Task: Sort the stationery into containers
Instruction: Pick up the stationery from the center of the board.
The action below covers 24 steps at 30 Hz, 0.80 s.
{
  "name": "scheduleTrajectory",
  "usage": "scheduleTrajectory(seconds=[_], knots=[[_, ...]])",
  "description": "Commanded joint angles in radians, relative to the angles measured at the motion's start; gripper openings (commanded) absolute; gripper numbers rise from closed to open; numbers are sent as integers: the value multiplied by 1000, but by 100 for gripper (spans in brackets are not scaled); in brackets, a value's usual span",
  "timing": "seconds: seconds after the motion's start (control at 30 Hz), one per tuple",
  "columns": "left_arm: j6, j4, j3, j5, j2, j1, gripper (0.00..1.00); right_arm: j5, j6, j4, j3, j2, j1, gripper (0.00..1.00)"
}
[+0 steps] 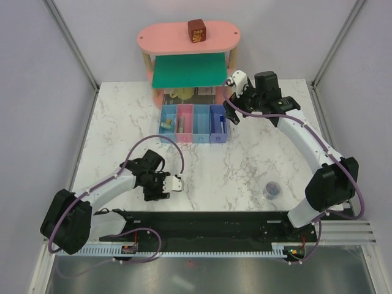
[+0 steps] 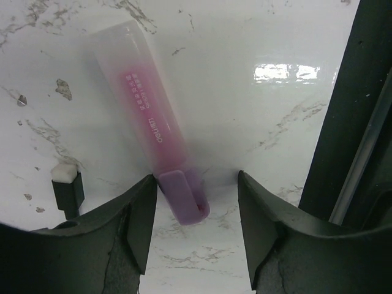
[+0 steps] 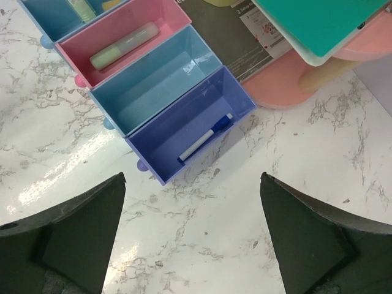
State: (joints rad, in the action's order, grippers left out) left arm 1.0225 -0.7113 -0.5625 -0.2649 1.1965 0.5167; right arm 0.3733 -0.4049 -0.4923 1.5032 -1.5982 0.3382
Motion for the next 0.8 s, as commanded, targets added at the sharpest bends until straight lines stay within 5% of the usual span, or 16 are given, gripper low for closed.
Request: scheduleTrajectory(seconds=[0.0, 0.23, 0.37, 0.77], knots=[[30, 88, 41, 7, 60, -1, 60, -25, -22, -22, -18, 53, -2, 98], [18, 122, 36, -2, 129, -1, 38, -33, -17, -28, -38, 81, -2, 98], [-24, 127, 10, -8, 150, -1, 2, -40, -25, -38, -57, 98, -2, 98], [-257, 13, -241, -161, 48, -1, 2, -68, -31, -58, -141, 165, -7, 98]])
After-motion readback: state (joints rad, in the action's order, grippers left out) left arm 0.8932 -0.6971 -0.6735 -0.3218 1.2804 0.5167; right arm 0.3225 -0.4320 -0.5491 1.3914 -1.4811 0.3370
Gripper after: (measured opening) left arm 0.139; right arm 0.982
